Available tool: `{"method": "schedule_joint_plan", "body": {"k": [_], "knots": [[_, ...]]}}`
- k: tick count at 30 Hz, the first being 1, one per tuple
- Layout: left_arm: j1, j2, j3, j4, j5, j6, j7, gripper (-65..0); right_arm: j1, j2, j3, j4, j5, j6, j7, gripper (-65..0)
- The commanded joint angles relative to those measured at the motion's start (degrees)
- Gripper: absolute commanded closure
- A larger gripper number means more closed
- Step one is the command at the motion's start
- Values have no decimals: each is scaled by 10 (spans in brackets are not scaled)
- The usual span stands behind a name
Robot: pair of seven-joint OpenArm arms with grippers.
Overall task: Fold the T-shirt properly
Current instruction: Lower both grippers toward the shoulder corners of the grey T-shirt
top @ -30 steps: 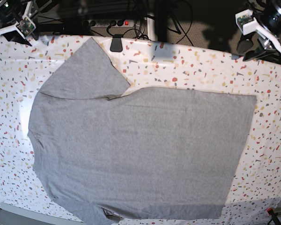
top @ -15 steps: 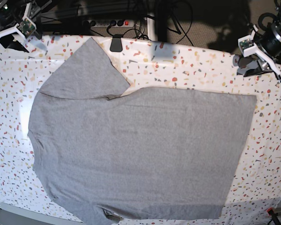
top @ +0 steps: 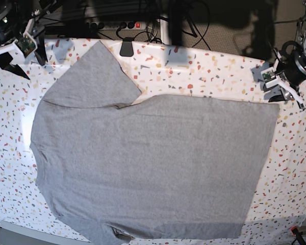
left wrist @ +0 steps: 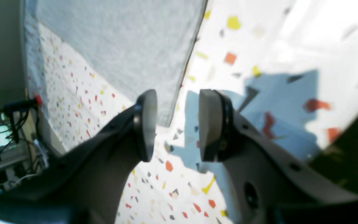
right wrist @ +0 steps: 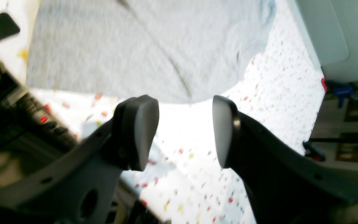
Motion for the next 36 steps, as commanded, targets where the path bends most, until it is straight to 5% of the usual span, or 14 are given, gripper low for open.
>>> {"method": "schedule_joint_plan", "body": {"k": [1,13,18,22,36], "knots": [[-16,-10,-5,-2,-5,10,-11,-219,-1,5,3,8,-1,-6,9,-318],[-138,-12,80,-102,36,9,19,-219,3,-31,0,8,-47,-7,-3,-318],[-150,-56,113,-112,36,8,21,-219,3,-34,0,8,-47,-7,-5,-318],[-150,-85,137,-112,35,-26,14,-219,3,-34,0,8,-47,-7,-5,-318],[-212,-82,189,-165,33,-12,9,-215,3,-62,0,8,-47,-13,-7,-318]]}}
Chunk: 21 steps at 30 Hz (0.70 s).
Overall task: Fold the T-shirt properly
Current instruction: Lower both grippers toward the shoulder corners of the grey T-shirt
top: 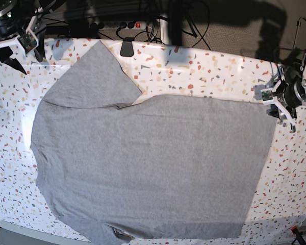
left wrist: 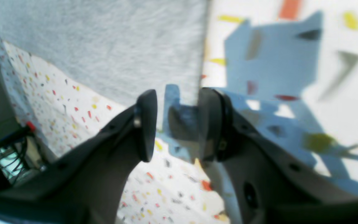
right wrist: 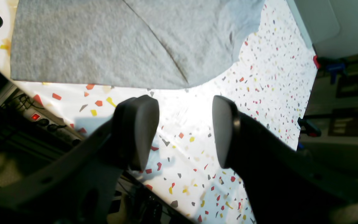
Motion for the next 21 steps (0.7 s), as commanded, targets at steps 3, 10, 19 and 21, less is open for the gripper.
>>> {"method": "schedule_joint_plan", "body": {"k": [3,10,19,21], "knots": [[-30,-13,-6,-28,2,7,-12,-215,-5,5,5,8,0,-9,9,-318],[-49,9,-6,-57,4,7,-21,-215,-5,5,5,8,0,-9,9,-318],[-49,11,-6,-57,3,6,-12,-85,-5,6,5,8,0,-9,8,-318],[-49,11,-6,-57,3,6,-25,0,-5,5,5,8,0,-5,8,-318]]}}
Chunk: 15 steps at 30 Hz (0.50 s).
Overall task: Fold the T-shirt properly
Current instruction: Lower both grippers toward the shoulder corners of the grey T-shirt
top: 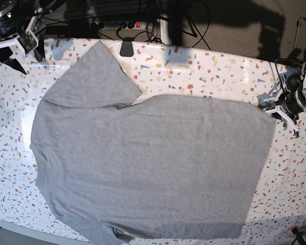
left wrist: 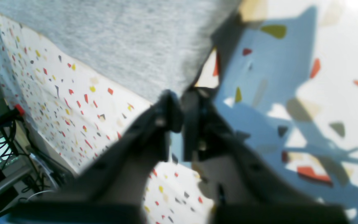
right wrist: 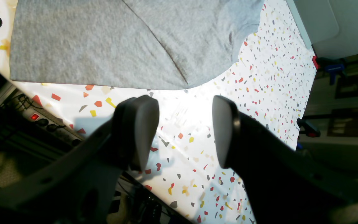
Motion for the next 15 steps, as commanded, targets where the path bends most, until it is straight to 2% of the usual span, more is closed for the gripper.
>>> {"method": "schedule_joint_plan", "body": {"k": [1,3,9,13,15], "knots": [[-8,-10,-3,5,-4,3,-15,0,-5,5,5,8,-3,1,8,-318],[-3,-10,-3,5,-5,3,-22,0,-5,9,4,8,-25,16,11,-318],[3,-9,-3,5,-4,3,-26,0,-5,38,-18,7,-49,18,11,-318],[3,-9,-3,5,-5,3,-15,0,3,67,-81,7,-140,16,6,-318],[3,-9,-3,5,-12,3,-7,0,29,67,-113,0,-160,13,-10,-318]]}}
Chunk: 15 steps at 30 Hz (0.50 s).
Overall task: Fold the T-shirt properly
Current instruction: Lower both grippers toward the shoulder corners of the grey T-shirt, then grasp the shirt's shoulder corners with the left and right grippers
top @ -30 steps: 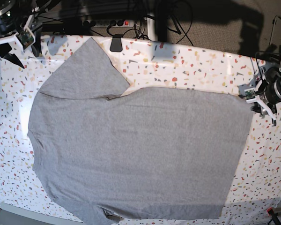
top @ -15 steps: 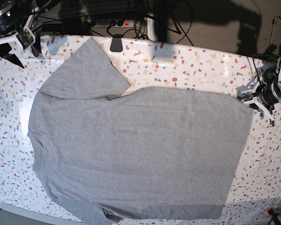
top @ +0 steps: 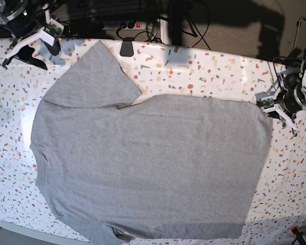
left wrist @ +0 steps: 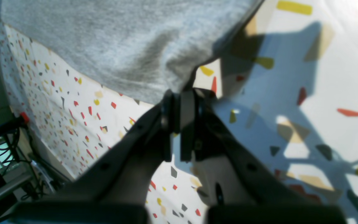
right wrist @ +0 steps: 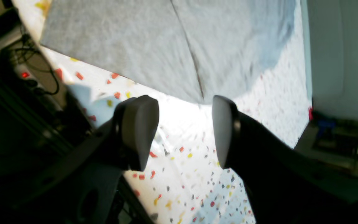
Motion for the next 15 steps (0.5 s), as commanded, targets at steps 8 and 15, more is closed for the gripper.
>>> {"method": "schedule_joint_plan", "body": {"k": [8,15], "knots": [[-7,-10,-3,5,-1,1,2,0,114,1,-89,-107,-44,-15,-9,-318],[-7,-10,-3,5,-1,1,2,0,162,-9,-110,-157,-47,-15,-14,-318]]}}
